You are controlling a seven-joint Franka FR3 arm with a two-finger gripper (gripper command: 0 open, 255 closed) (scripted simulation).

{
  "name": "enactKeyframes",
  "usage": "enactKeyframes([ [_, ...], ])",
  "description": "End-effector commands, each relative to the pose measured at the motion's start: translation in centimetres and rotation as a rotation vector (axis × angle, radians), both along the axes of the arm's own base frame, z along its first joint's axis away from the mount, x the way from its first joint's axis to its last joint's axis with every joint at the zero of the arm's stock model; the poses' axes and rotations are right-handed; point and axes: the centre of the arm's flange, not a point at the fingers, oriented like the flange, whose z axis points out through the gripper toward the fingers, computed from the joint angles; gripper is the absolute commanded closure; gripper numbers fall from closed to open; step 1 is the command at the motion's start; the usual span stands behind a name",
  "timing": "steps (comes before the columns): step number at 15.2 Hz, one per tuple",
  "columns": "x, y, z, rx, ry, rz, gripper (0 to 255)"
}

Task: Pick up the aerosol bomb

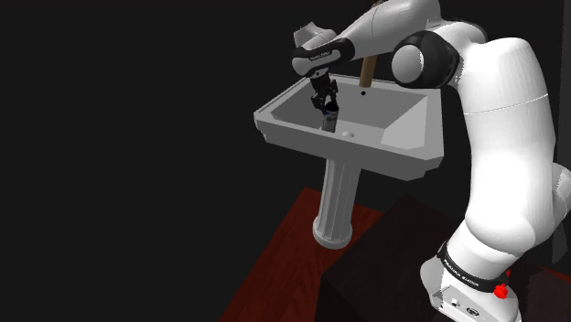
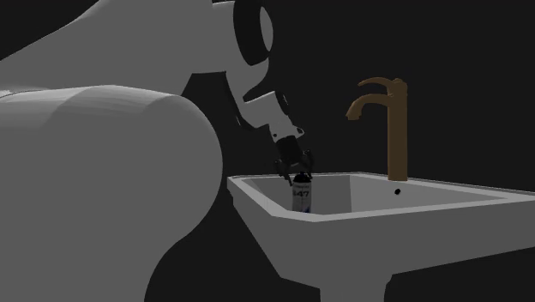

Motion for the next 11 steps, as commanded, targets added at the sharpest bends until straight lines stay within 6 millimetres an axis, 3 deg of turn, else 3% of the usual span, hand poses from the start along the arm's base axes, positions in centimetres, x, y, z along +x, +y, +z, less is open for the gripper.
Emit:
enactKeyframes([
  [1,0.0,0.1,0.9,0.0,0.0,0.0,255],
  [11,0.0,0.1,6.2,0.0,0.0,0.0,255],
])
